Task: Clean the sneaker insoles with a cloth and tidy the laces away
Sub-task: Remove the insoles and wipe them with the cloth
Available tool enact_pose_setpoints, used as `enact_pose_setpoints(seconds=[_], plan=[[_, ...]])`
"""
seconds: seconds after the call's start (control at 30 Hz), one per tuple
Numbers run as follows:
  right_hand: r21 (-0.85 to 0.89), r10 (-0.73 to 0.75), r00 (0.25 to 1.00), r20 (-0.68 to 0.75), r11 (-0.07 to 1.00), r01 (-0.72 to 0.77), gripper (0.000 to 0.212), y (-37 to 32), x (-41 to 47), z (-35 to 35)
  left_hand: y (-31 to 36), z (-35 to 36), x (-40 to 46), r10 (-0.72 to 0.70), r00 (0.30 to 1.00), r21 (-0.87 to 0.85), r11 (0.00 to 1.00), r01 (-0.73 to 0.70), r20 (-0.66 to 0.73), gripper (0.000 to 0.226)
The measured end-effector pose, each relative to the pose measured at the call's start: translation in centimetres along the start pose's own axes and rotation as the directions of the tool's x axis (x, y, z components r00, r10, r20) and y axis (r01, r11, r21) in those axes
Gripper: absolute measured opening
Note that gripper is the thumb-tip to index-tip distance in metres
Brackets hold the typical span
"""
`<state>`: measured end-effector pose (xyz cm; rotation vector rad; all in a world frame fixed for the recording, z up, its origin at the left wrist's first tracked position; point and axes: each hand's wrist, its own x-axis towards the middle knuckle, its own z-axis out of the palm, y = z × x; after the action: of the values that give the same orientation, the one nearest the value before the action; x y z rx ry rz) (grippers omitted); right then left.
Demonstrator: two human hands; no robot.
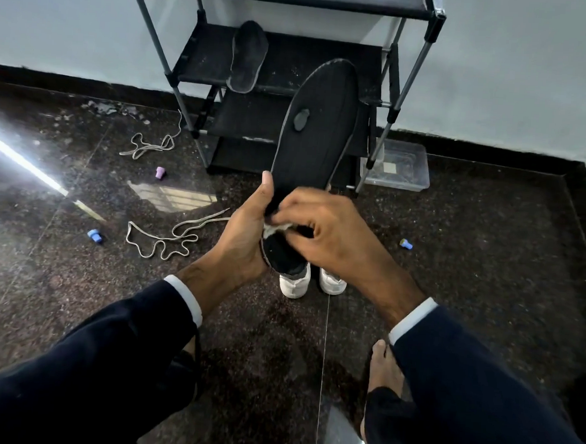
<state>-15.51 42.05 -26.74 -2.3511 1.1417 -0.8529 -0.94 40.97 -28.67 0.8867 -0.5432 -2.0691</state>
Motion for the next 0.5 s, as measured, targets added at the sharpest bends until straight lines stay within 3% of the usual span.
enact_pose_setpoints(seconds=[0.07, 0.17, 0.2, 0.27, 0.33, 0.43, 0.5], plan=[[0.091, 0.033, 0.987, 0.156, 0.995, -0.048, 0.023, 0.1, -0.1, -0.7, -0.1, -0.2, 0.1, 0.02, 1.0, 0.025, 0.999, -0.02, -0.005, 0.072], [0.279, 0.153, 0.924, 0.349, 0.925, -0.259, 0.021, 0.3, -0.7, -2.4, -0.1, -0.3, 0.3, 0.036, 0.999, 0.08, 0.996, -0.036, -0.001, 0.07], [0.367, 0.204, 0.926, 0.318, 0.874, -0.319, 0.02, 0.3, -0.7, -2.9, 0.0, -0.3, 0.4, 0.03, 1.0, 0.078, 0.996, -0.031, 0.008, 0.07], [0.575, 0.346, 0.934, 0.091, 0.747, -0.333, 0.022, 0.4, -0.5, -3.9, 0.1, -0.1, 0.4, 0.054, 0.997, 0.075, 0.995, -0.059, 0.063, 0.064], [0.764, 0.518, 0.851, -0.089, 0.583, -0.275, 0.021, 0.8, 0.0, -4.4, -0.2, 0.0, 0.5, 0.161, 0.979, 0.203, 0.962, -0.184, 0.125, 0.049], [0.942, 0.648, 0.76, 0.054, 0.219, -0.254, 0.017, 1.2, 0.2, -4.2, -1.2, -0.6, 1.1, 0.295, 0.947, 0.552, 0.772, -0.315, 0.127, 0.047], [0.959, 0.656, 0.739, 0.155, 0.078, -0.271, 0.019, 1.4, 0.0, -3.8, -1.9, -1.4, 1.5, 0.392, 0.914, 0.783, 0.532, -0.321, 0.108, 0.056]])
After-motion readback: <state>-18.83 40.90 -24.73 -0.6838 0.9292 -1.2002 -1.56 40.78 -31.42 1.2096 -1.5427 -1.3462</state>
